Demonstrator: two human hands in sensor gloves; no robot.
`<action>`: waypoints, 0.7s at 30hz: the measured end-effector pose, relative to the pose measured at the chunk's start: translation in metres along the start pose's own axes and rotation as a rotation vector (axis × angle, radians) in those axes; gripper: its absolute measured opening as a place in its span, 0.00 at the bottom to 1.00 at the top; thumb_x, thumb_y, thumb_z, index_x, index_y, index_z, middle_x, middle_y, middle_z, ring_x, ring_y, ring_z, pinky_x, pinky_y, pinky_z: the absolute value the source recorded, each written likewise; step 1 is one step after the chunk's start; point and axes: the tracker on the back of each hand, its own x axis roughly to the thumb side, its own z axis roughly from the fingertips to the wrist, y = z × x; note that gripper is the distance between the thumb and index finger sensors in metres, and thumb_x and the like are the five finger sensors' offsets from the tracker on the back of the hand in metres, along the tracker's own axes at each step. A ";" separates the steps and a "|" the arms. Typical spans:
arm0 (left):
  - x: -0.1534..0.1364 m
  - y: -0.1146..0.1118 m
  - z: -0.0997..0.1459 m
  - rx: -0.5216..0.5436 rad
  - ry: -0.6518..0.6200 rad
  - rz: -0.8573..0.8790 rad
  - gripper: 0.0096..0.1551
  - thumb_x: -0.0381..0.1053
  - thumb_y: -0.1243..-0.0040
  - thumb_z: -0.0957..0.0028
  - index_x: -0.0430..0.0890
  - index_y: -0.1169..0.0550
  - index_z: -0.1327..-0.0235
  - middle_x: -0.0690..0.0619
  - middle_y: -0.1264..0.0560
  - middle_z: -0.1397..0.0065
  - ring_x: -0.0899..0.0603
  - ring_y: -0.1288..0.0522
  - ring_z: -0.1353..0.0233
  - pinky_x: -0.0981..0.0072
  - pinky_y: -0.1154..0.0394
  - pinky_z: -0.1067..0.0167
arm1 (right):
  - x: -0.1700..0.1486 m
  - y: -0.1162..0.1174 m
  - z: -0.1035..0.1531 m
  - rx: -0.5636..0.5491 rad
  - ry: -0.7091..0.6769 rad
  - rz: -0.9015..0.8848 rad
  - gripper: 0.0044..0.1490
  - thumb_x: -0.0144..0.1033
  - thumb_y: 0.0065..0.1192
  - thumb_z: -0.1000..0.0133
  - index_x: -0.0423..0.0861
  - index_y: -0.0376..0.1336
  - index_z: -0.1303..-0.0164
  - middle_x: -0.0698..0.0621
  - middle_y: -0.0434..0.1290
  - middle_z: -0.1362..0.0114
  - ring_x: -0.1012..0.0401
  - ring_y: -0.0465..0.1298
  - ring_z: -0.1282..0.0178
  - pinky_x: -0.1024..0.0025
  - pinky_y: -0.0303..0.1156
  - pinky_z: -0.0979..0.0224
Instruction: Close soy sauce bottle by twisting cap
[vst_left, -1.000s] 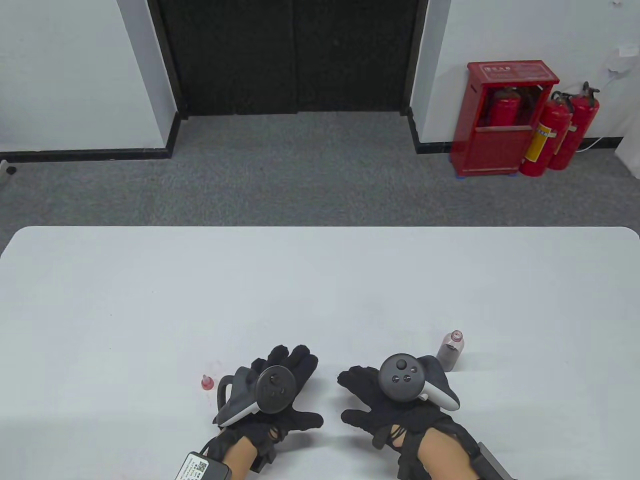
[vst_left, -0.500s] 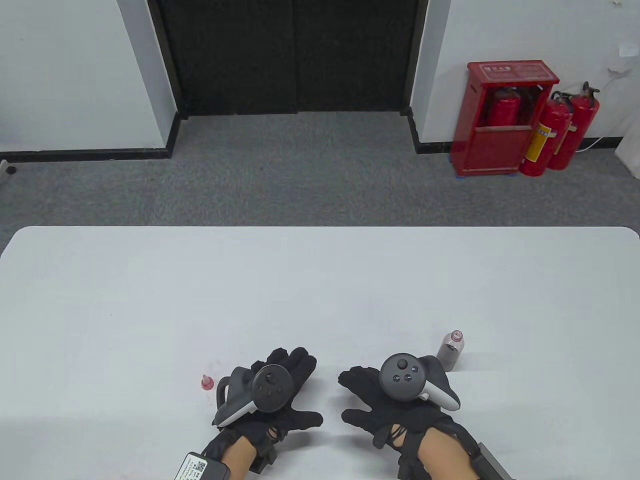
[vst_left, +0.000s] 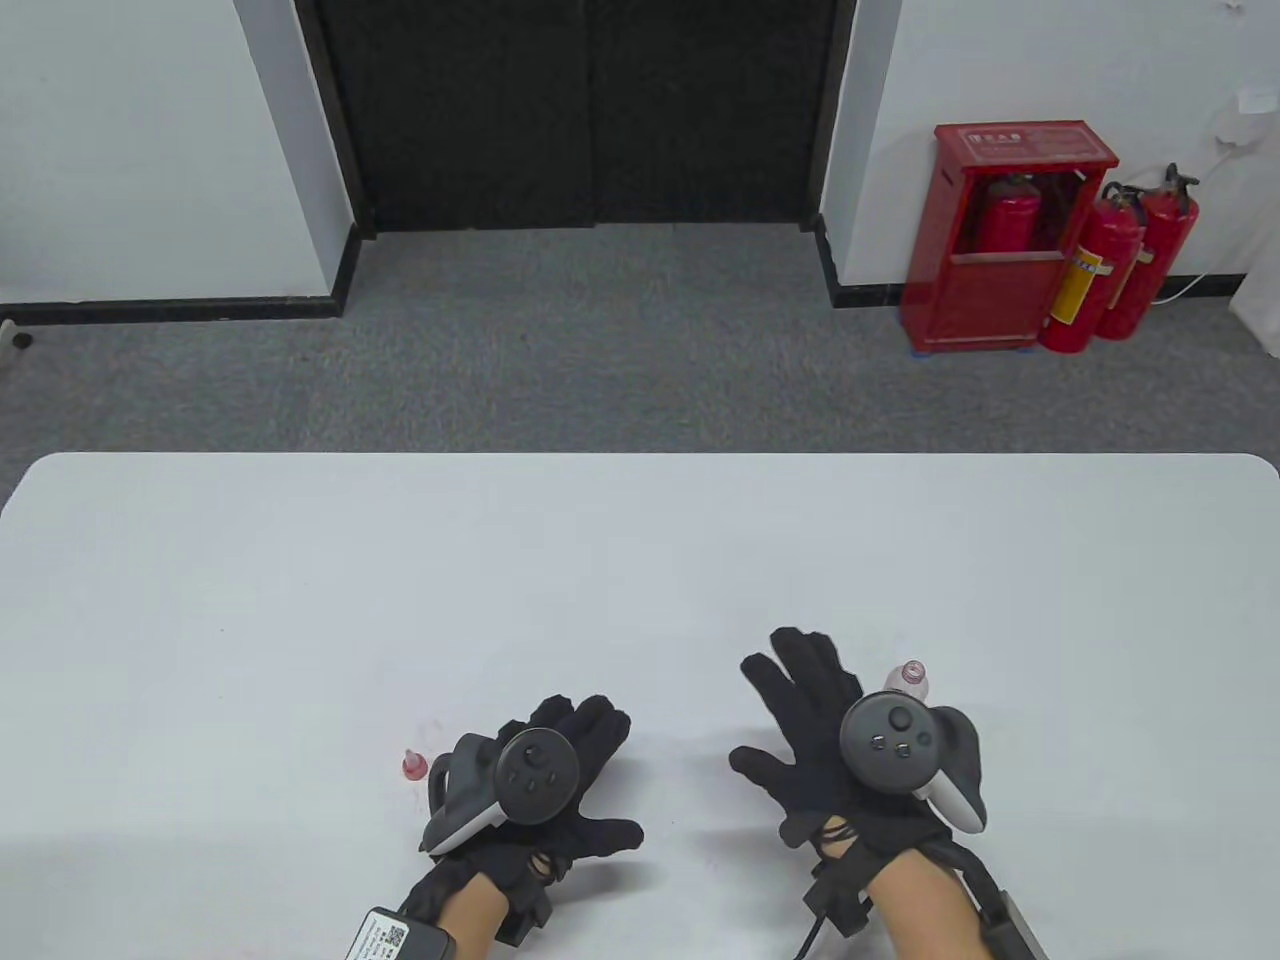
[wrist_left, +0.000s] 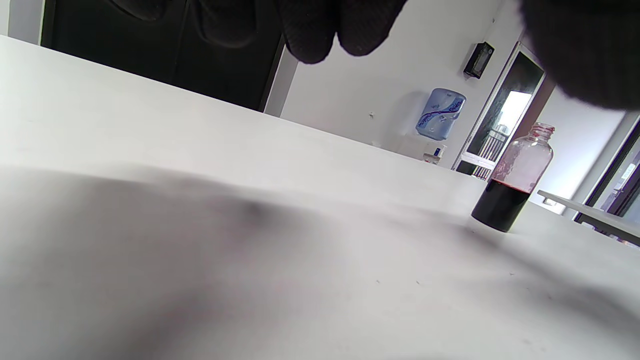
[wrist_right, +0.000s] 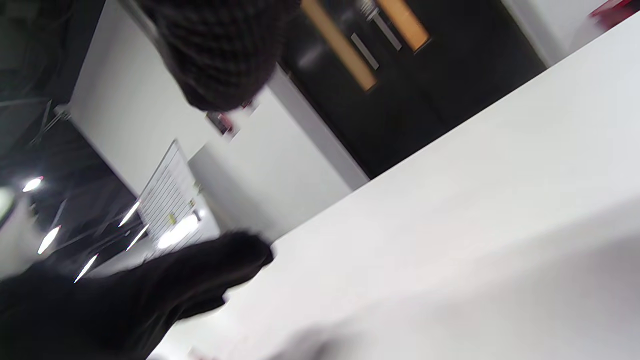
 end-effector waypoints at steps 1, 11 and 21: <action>0.000 0.000 0.000 -0.001 0.000 0.003 0.63 0.79 0.32 0.75 0.62 0.36 0.21 0.62 0.38 0.11 0.35 0.41 0.11 0.30 0.44 0.26 | -0.011 -0.009 0.000 -0.048 0.034 0.010 0.60 0.46 0.75 0.53 0.66 0.40 0.20 0.53 0.25 0.13 0.48 0.24 0.17 0.40 0.28 0.25; -0.004 -0.001 0.000 -0.013 0.008 0.015 0.61 0.79 0.32 0.75 0.62 0.34 0.22 0.62 0.35 0.12 0.35 0.39 0.12 0.30 0.43 0.26 | -0.100 -0.024 0.004 -0.086 0.347 -0.264 0.81 0.45 0.80 0.58 0.57 0.17 0.30 0.49 0.12 0.20 0.46 0.17 0.21 0.40 0.23 0.27; -0.003 -0.003 -0.001 -0.025 0.004 0.018 0.60 0.79 0.32 0.75 0.62 0.33 0.22 0.62 0.35 0.13 0.35 0.39 0.12 0.30 0.43 0.26 | -0.162 0.008 0.007 -0.025 0.610 -0.541 0.78 0.44 0.79 0.56 0.51 0.20 0.29 0.46 0.17 0.18 0.44 0.22 0.19 0.43 0.28 0.26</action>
